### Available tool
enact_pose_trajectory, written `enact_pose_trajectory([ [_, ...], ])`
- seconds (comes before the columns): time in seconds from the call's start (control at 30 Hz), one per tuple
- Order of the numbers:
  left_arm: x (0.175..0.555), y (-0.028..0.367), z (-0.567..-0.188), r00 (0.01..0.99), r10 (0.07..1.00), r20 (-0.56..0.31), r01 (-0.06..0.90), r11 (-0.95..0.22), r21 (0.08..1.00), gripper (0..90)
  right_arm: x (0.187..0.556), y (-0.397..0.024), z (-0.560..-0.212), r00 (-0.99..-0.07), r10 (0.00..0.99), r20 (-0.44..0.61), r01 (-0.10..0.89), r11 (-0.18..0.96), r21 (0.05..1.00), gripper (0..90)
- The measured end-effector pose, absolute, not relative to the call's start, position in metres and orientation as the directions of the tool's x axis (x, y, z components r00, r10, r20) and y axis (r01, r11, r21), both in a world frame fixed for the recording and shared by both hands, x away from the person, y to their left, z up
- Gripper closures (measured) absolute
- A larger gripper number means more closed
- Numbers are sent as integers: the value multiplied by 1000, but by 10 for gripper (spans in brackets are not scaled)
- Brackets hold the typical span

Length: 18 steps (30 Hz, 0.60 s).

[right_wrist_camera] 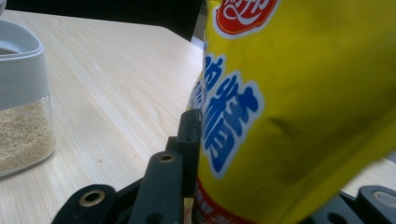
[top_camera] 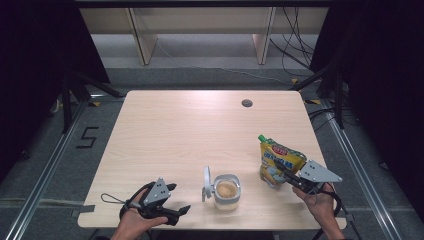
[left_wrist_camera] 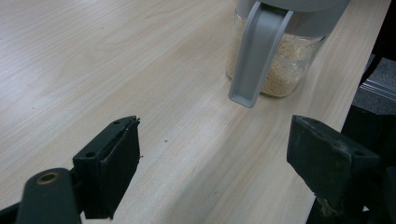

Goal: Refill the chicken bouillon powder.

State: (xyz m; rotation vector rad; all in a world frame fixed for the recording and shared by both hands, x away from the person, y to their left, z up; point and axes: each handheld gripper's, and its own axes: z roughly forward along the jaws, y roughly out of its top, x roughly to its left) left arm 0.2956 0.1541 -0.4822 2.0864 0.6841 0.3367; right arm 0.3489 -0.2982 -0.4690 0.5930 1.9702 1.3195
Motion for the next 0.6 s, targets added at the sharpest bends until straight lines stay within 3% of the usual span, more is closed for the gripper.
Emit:
enact_pose_trajectory([
  [0.27, 296, 154, -482, 812, 583, -13, 344, -461, 818, 170, 345, -303, -471, -649, 706, -284, 12, 383, 924, 691],
  [0.6, 295, 155, -481, 803, 596, -23, 358, -450, 819, 170, 332, -304, -463, -615, 747, -253, 42, 351, 935, 435],
])
